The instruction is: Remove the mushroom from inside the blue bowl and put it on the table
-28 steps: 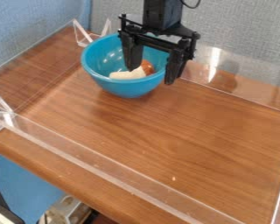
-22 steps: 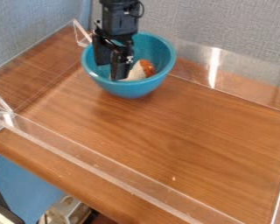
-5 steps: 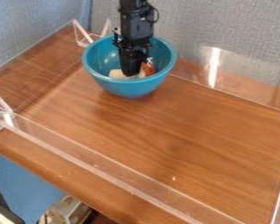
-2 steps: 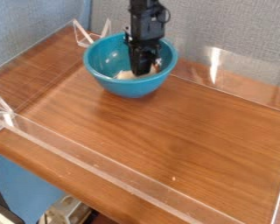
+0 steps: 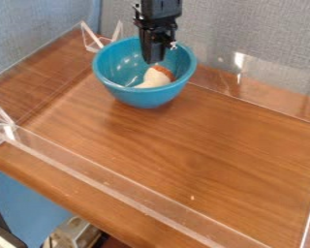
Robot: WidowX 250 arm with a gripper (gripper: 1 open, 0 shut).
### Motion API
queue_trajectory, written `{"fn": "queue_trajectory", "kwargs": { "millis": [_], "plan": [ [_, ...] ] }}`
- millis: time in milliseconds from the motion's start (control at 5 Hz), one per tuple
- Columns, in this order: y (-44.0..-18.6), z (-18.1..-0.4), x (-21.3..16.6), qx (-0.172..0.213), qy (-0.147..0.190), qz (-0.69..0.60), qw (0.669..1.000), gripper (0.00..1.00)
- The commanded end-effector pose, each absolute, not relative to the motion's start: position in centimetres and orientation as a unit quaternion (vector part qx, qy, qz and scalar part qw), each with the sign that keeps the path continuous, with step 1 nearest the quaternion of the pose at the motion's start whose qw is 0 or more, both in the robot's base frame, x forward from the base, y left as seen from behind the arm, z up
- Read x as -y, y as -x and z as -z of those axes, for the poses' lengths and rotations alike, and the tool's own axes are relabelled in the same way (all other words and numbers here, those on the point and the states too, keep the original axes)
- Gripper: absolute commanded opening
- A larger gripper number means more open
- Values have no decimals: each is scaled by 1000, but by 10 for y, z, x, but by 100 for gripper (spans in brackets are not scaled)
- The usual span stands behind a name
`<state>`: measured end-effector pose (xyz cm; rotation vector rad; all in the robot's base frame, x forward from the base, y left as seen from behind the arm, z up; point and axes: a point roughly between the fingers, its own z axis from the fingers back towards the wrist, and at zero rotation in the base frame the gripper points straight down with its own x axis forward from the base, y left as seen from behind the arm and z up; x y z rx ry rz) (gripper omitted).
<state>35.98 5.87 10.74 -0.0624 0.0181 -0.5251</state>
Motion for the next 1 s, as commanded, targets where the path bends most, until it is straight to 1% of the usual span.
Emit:
{"fn": "queue_trajectory", "kwargs": {
  "millis": [0,400,600,800],
  "plan": [
    [-356,-145,-70,34,6,251,967,0],
    [-344,-150,-81,26,4,250,968,0],
    [-336,-158,-83,25,3,259,966,0],
    [-333,-163,-79,23,2,266,964,0]
  ]
}}
